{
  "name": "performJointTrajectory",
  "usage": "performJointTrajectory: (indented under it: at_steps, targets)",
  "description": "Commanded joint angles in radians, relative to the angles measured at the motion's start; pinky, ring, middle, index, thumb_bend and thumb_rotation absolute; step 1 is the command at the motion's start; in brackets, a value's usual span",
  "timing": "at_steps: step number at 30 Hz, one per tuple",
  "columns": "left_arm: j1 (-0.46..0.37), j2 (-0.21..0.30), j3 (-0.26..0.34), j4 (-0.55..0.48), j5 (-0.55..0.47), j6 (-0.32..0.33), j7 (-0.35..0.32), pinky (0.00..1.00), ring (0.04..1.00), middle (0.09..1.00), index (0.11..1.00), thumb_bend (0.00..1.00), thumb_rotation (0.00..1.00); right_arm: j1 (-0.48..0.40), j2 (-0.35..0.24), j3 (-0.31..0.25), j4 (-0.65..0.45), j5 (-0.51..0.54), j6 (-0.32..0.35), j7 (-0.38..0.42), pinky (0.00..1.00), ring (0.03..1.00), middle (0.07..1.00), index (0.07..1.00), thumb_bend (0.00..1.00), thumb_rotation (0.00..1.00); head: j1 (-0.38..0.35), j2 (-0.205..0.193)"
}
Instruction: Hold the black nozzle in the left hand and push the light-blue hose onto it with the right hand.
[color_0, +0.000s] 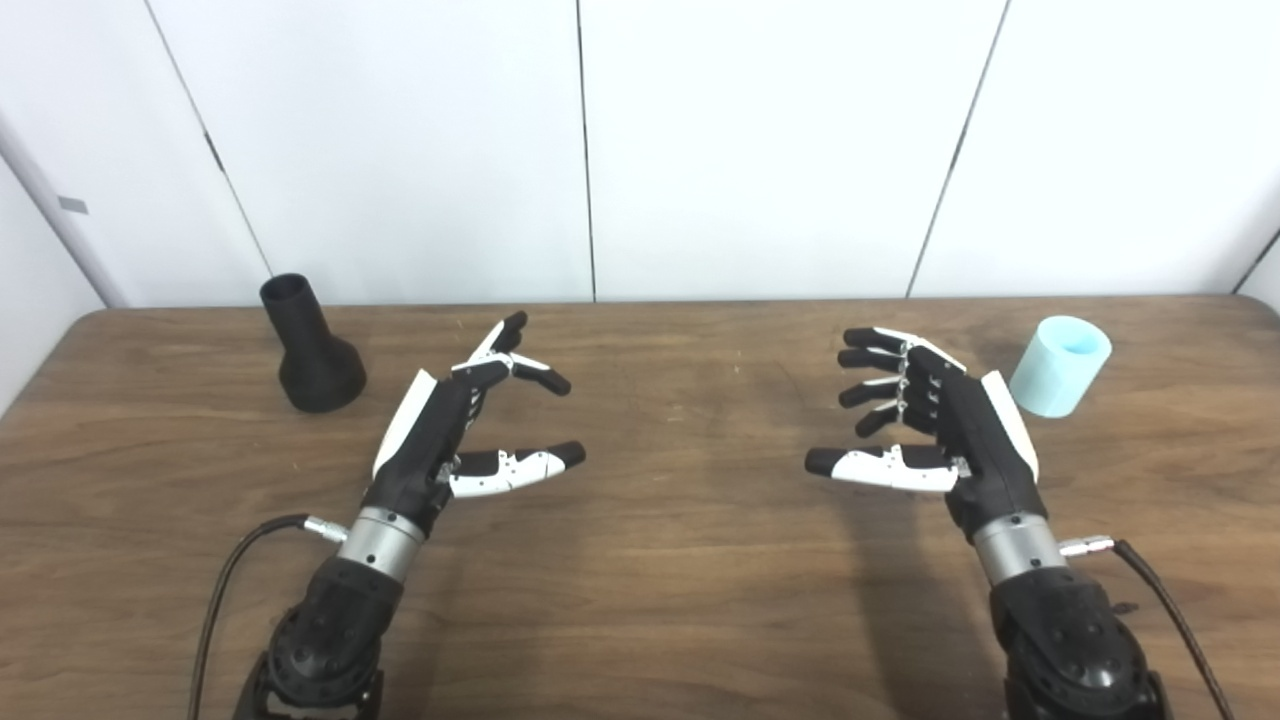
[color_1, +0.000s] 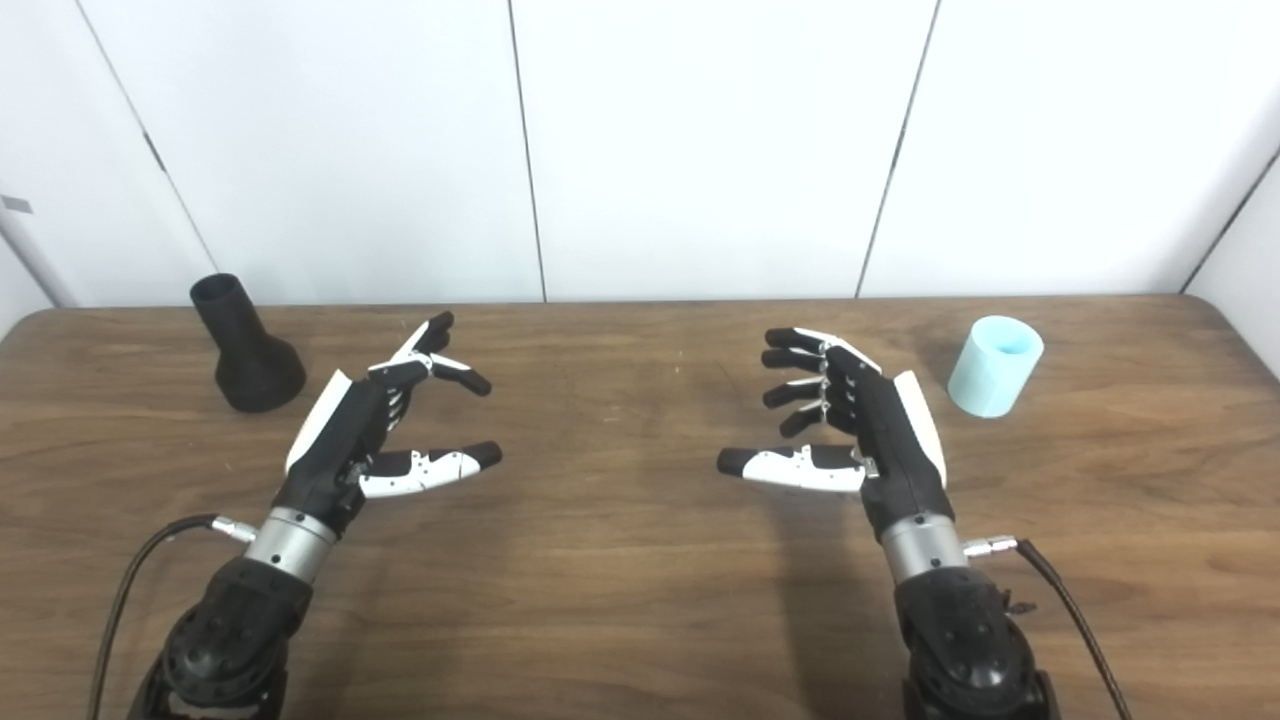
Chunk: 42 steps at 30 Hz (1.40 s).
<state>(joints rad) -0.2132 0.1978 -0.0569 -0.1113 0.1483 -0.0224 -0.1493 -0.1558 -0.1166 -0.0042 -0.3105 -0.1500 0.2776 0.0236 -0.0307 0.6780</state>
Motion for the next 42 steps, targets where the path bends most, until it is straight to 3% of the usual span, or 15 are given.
performJointTrajectory:
  at_steps: [1,6,9,10,11,13,16,19,28,31,32,34,36,38,42]
  targets:
    - [-0.036,0.004,0.007,-0.017,-0.009,-0.036,0.008,1.0,1.0,0.998,0.477,0.51,0.06,-0.032,-0.002,-0.004,-0.04,0.001,-0.012,-0.002,0.43,0.585,0.717,0.728,0.73,0.09,-0.001,0.001]
    - [-0.036,0.003,0.006,-0.018,-0.011,-0.031,0.007,1.0,1.0,0.999,0.477,0.51,0.06,-0.034,-0.003,-0.004,-0.039,-0.003,-0.012,-0.003,0.44,0.581,0.717,0.726,0.73,0.09,-0.002,0.002]
    - [-0.036,0.004,0.006,-0.021,-0.01,-0.026,0.006,1.0,1.0,0.998,0.477,0.51,0.06,-0.033,-0.011,0.001,-0.036,-0.022,-0.026,-0.006,0.52,0.617,0.724,0.719,0.73,0.09,-0.002,0.002]
    - [-0.036,0.004,0.007,-0.021,-0.01,-0.025,0.006,1.0,1.0,0.997,0.477,0.51,0.06,-0.033,-0.013,0.002,-0.035,-0.026,-0.033,-0.007,0.54,0.654,0.736,0.667,0.74,0.1,-0.002,0.002]
    - [-0.036,0.004,0.007,-0.021,-0.011,-0.024,0.006,1.0,1.0,0.994,0.477,0.51,0.06,-0.033,-0.015,0.003,-0.031,-0.031,-0.045,-0.007,0.55,0.697,0.75,0.563,0.61,0.12,-0.002,0.002]
    - [-0.037,0.004,0.008,-0.022,-0.011,-0.022,0.005,1.0,1.0,0.99,0.477,0.51,0.06,-0.033,-0.017,0.007,-0.02,-0.044,-0.075,-0.011,0.66,0.81,0.8,0.501,0.54,0.14,-0.002,0.002]
    - [-0.037,0.004,0.008,-0.022,-0.012,-0.022,0.005,1.0,1.0,0.988,0.477,0.51,0.06,-0.031,-0.021,0.013,-0.011,-0.07,-0.112,-0.021,0.94,0.941,0.878,0.479,0.52,0.14,-0.002,0.002]
    - [-0.037,0.004,0.007,-0.022,-0.011,-0.022,0.005,1.0,1.0,0.987,0.477,0.51,0.06,-0.03,-0.02,0.014,-0.006,-0.083,-0.13,-0.024,0.99,0.979,0.905,0.476,0.52,0.14,-0.003,0.004]
    - [-0.036,0.001,0.006,-0.027,-0.009,-0.014,0.006,1.0,1.0,0.988,0.477,0.51,0.06,-0.031,-0.027,0.013,0.005,-0.063,-0.15,-0.001,1.0,1.0,0.919,0.477,0.52,0.14,0.001,-0.003]
    - [-0.029,-0.007,0.004,-0.041,-0.002,-0.01,0.012,0.98,0.998,0.969,0.494,0.51,0.07,-0.022,-0.034,0.006,0.003,-0.014,-0.154,0.028,0.89,0.931,0.895,0.492,0.52,0.14,0.087,-0.042]
    - [-0.026,-0.013,0.002,-0.039,0.004,-0.014,0.016,0.93,0.974,0.952,0.606,0.58,0.09,-0.017,-0.04,0.003,0.004,-0.001,-0.158,0.036,0.83,0.904,0.887,0.495,0.52,0.14,0.128,-0.059]
    - [-0.022,-0.027,-0.005,-0.029,0.021,-0.029,0.029,0.81,0.907,0.908,0.716,0.66,0.13,-0.009,-0.056,-0.004,0.011,0.02,-0.165,0.051,0.75,0.851,0.876,0.652,0.75,0.12,0.197,-0.094]
    - [-0.02,-0.043,-0.013,-0.013,0.041,-0.049,0.045,0.73,0.845,0.865,0.756,0.68,0.14,-0.001,-0.072,-0.013,0.021,0.033,-0.179,0.059,0.67,0.811,0.867,0.686,0.78,0.09,0.261,-0.127]
    - [-0.019,-0.058,-0.022,0.007,0.06,-0.068,0.062,0.68,0.806,0.833,0.775,0.69,0.14,0.004,-0.085,-0.019,0.036,0.041,-0.196,0.062,0.64,0.792,0.861,0.697,0.79,0.07,0.332,-0.173]
    - [-0.021,-0.091,-0.036,0.061,0.087,-0.114,0.095,0.58,0.747,0.77,0.776,0.67,0.1,0.016,-0.101,-0.033,0.043,0.065,-0.182,0.067,0.66,0.789,0.863,0.712,0.76,0.02,0.383,-0.233]
